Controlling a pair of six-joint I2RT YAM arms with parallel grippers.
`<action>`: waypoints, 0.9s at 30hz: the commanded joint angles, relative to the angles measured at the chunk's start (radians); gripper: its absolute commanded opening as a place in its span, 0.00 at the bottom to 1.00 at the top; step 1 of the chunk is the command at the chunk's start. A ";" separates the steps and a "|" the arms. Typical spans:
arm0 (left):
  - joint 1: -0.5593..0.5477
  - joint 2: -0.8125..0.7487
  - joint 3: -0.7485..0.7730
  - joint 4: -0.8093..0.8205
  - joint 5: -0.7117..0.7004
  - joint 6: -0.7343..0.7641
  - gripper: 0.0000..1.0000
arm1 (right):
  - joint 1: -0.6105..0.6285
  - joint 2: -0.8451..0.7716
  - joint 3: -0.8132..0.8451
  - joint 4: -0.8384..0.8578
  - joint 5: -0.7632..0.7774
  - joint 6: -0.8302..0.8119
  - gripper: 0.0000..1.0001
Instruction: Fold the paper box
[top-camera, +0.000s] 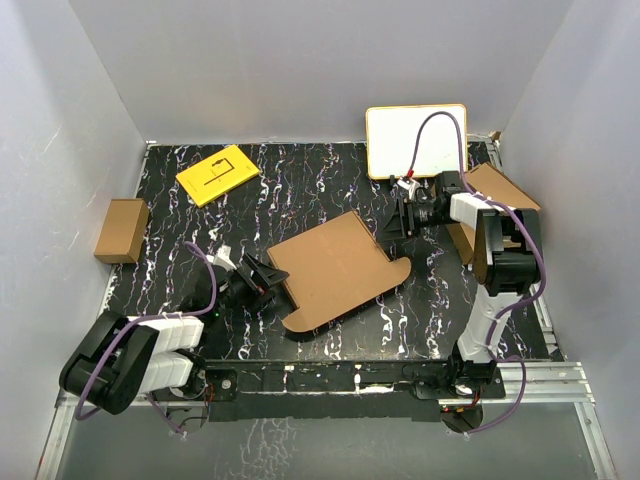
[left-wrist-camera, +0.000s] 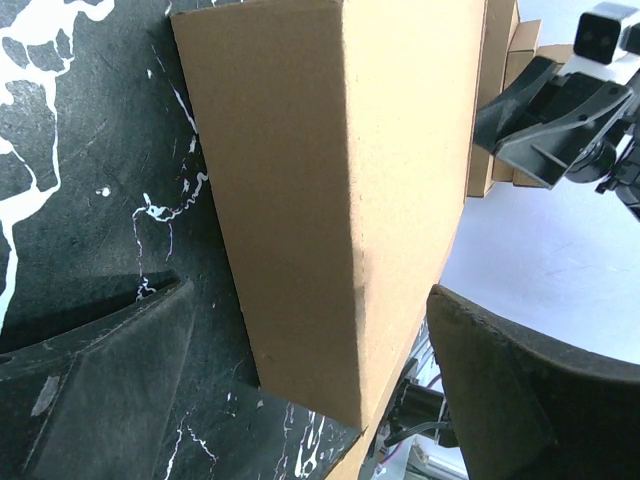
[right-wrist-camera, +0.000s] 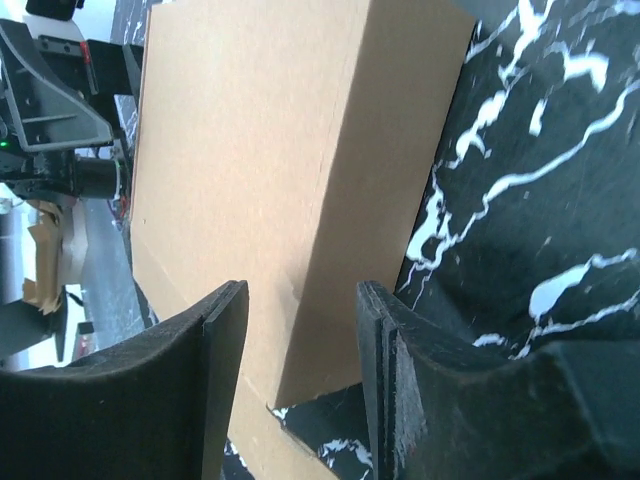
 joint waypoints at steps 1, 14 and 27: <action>0.002 0.006 0.011 0.010 0.008 0.015 0.97 | 0.015 0.044 0.109 -0.008 -0.005 -0.022 0.52; 0.002 0.044 0.030 0.007 0.022 0.044 0.97 | 0.072 0.158 0.201 -0.012 -0.021 0.038 0.30; 0.002 0.061 0.028 0.038 0.022 0.014 0.97 | 0.026 0.140 0.080 0.145 0.014 0.168 0.14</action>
